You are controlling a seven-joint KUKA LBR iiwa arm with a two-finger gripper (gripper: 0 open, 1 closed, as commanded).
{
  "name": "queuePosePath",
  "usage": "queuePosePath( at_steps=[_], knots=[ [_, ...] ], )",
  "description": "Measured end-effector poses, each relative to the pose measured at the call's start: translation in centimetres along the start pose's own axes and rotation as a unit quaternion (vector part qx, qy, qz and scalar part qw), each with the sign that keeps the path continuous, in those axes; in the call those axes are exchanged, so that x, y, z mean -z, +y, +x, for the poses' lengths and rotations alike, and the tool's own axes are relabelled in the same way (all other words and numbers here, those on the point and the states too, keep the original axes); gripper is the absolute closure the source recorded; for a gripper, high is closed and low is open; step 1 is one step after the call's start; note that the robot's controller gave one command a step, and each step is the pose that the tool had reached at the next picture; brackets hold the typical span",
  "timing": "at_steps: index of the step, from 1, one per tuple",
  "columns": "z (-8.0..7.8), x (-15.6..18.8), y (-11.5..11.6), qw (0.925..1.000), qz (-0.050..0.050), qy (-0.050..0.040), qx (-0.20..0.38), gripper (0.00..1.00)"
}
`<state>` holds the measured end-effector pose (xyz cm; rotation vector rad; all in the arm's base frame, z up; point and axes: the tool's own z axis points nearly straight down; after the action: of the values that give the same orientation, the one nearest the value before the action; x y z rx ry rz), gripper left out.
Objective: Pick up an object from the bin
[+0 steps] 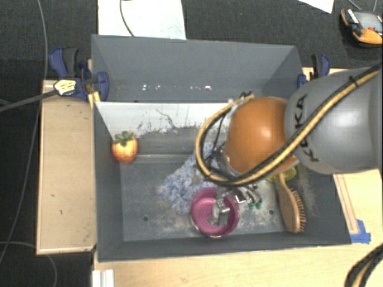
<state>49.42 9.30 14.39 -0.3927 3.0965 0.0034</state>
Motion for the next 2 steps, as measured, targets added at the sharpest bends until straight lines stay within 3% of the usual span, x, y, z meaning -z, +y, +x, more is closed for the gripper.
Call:
queuePosePath(
  at_steps=[1,2],
  knots=[
    [1.18,-4.47,-3.74,0.9911,0.0,-0.0036,0.133,1.0],
    [1.17,-4.47,-3.74,0.9912,0.0,-0.0036,0.132,1.0]
  ],
)
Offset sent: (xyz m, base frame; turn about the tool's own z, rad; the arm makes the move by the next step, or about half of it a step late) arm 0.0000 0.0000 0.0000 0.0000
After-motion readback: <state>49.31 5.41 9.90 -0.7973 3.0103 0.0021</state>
